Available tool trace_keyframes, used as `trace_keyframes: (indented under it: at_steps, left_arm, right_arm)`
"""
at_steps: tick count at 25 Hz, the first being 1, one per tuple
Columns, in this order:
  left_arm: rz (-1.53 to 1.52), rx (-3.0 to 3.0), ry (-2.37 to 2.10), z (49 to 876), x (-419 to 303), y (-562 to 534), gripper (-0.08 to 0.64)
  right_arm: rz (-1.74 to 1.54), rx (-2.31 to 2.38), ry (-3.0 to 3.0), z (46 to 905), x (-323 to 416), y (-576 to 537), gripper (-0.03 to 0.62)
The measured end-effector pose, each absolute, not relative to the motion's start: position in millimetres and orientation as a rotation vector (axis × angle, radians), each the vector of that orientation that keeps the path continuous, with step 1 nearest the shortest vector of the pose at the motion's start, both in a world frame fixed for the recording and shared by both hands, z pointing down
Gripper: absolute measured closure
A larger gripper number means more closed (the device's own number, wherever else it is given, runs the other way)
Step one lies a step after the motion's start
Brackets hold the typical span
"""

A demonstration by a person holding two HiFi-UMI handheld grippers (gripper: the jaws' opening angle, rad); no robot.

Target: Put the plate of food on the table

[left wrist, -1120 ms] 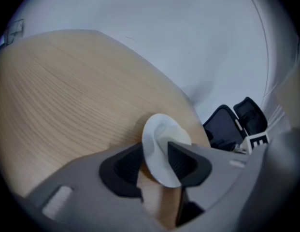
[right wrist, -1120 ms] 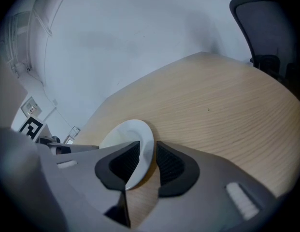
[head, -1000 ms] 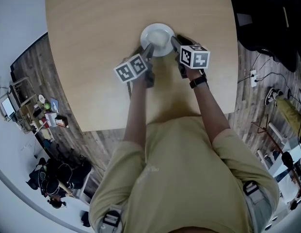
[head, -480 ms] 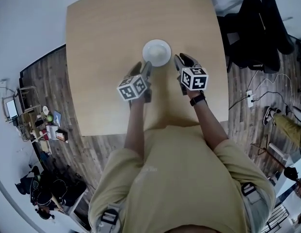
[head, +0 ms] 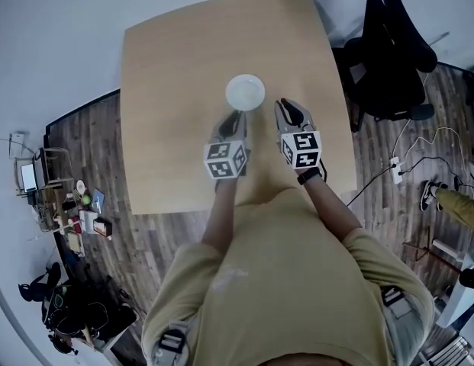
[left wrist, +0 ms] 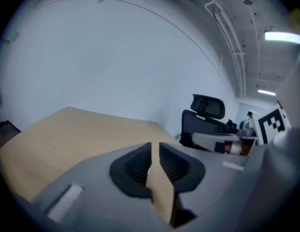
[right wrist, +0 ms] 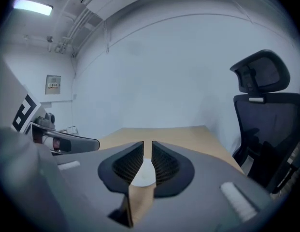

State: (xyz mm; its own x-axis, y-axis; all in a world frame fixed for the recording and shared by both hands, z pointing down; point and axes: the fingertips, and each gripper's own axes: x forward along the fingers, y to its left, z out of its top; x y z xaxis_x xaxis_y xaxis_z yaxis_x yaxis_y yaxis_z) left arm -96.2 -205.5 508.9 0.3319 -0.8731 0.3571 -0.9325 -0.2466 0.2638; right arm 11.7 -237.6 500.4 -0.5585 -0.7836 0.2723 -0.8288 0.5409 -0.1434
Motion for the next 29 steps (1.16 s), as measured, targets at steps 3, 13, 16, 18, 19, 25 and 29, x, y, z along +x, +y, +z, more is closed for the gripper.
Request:
trace_keyframes:
  at_steps: [3,13,16,18,19,25,29]
  left_arm:
    - [0.127,2.206,-1.643,493,-91,-191,0.549]
    - [0.123,2.261,-1.892,466,-92,-150,0.558]
    - [0.086,2.264,-1.925,457,-95,-144,0.558]
    - [0.067,2.263,-1.936,453,-97,-141,0.558]
    - [0.063,2.263,-1.939,451,-98,-140,0.558]
    - [0.055,2.263,-1.95,449,-93,-136,0.558]
    - [0.066,2.26,-1.973,449,-92,-128,0.558]
  right_arm:
    - [0.34,1.413,-2.625,488,19,-222,0.564]
    - [0.217,1.479,-2.675,460,39,-185,0.587]
    - [0.201,1.498,-2.671,457,46,-179,0.586]
    - [0.192,1.5,-2.672,454,48,-175,0.587]
    - [0.189,1.5,-2.673,453,49,-173,0.586]
    - [0.175,1.488,-2.678,452,53,-165,0.586]
    - [0.136,1.474,-2.689,446,51,-155,0.587]
